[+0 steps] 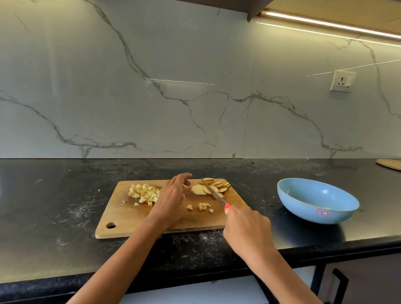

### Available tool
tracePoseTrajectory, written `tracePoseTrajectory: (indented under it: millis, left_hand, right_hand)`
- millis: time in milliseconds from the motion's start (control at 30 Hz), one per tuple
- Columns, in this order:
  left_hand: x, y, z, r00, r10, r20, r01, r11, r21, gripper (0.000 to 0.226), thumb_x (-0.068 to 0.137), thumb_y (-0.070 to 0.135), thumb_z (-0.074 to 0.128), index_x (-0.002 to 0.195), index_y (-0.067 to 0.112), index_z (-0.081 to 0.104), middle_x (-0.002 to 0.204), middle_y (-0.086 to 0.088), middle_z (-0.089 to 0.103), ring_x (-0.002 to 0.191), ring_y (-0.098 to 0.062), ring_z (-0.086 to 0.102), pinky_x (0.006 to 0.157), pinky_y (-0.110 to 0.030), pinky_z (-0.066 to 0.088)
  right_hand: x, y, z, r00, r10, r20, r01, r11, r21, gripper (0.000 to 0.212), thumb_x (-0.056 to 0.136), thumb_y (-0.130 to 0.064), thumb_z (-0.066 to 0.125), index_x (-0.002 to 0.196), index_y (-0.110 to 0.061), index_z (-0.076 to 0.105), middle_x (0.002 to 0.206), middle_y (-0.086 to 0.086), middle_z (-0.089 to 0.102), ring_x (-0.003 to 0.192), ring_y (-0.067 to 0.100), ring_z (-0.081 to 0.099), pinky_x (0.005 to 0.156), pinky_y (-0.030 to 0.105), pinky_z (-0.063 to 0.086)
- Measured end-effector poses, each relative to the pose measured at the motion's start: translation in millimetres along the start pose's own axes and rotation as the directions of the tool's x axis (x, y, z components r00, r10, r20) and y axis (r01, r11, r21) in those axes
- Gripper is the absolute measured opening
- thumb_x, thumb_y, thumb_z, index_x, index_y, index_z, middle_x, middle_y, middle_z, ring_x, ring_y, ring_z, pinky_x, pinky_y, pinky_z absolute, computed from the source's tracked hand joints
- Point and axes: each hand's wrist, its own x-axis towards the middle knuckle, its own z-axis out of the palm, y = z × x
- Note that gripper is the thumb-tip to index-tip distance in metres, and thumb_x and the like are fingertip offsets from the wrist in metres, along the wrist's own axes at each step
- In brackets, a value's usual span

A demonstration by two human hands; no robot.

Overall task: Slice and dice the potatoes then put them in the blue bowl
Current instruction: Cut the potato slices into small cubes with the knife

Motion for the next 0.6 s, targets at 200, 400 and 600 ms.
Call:
tracePoseTrajectory:
  millis: [200, 400, 600]
  left_hand:
    - [7, 8, 6, 0.986, 0.077, 0.145, -0.071, 0.996, -0.047, 0.030, 0.093, 0.014, 0.051, 0.123, 0.011, 0.053, 0.121, -0.005, 0.058, 0.109, -0.015, 0.054, 0.096, -0.030, 0.046]
    - [18, 24, 21, 0.911, 0.225, 0.346, -0.216, 0.974, -0.066, 0.023, 0.088, 0.012, 0.059, 0.109, 0.006, 0.065, 0.110, -0.008, 0.068, 0.096, -0.019, 0.061, 0.082, -0.023, 0.045]
    - [31, -5, 13, 0.912, 0.194, 0.361, -0.251, 0.961, 0.119, 0.018, 0.092, 0.015, 0.050, 0.101, 0.005, 0.062, 0.103, -0.011, 0.063, 0.087, -0.018, 0.055, 0.079, -0.026, 0.044]
  right_hand:
    - [25, 17, 22, 0.998, 0.036, -0.058, -0.024, 0.981, 0.194, 0.035, 0.103, -0.031, 0.026, 0.100, -0.012, 0.055, 0.082, 0.000, 0.058, 0.072, 0.019, 0.057, 0.060, 0.029, 0.037]
    - [75, 4, 57, 0.948, -0.003, -0.317, 0.172, 0.845, 0.506, 0.039, 0.100, -0.031, 0.030, 0.085, -0.006, 0.056, 0.056, -0.003, 0.052, 0.046, 0.015, 0.048, 0.044, 0.030, 0.035]
    - [128, -13, 69, 0.889, 0.043, -0.455, 0.245, 0.796, 0.553, 0.042, 0.095, -0.029, 0.028, 0.087, -0.002, 0.059, 0.060, 0.004, 0.059, 0.045, 0.018, 0.052, 0.040, 0.026, 0.038]
